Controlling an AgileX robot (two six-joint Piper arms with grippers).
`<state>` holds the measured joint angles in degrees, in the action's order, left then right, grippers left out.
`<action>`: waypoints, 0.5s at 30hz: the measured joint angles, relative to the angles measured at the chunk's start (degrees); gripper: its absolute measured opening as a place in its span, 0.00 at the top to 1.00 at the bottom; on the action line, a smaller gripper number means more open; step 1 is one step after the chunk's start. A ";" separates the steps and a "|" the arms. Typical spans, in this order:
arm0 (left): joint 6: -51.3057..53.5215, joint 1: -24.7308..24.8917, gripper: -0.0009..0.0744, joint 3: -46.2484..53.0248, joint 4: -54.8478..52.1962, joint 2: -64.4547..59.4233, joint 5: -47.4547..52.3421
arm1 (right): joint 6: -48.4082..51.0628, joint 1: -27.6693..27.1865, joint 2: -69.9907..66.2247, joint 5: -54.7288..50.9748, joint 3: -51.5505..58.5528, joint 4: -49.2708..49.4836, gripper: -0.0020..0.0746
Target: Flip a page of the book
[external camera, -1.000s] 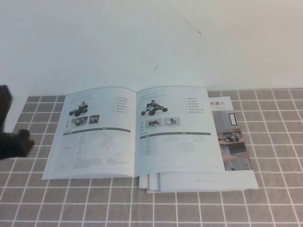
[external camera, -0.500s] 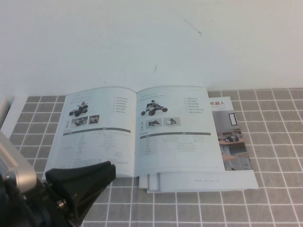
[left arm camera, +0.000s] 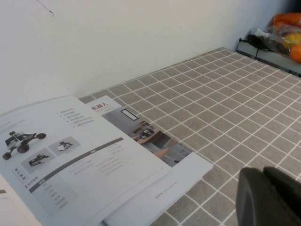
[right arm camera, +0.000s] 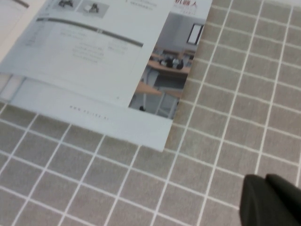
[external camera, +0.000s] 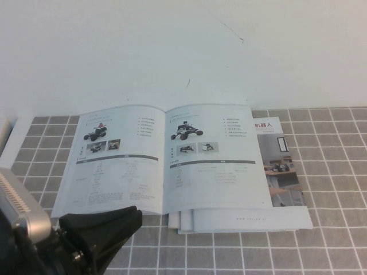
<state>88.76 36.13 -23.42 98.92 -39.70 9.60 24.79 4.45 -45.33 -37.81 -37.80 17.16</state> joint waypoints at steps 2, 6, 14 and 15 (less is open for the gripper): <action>0.00 0.00 0.99 0.00 0.00 0.00 0.04 | 0.00 0.00 -0.19 -1.51 0.00 0.11 0.98; 0.00 0.00 0.99 0.00 -0.09 0.00 0.04 | 0.00 0.00 -0.33 -2.94 0.00 0.47 0.98; 0.00 0.00 0.99 0.63 -0.09 5.30 0.04 | 0.00 0.00 -0.98 -3.99 0.00 1.14 0.98; 0.00 0.00 0.99 0.88 -0.09 6.88 0.04 | 0.00 0.00 -1.12 -3.99 0.00 1.14 0.98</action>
<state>88.76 36.13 -22.54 98.83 -32.82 9.64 24.79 4.45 -46.45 -41.80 -37.80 18.30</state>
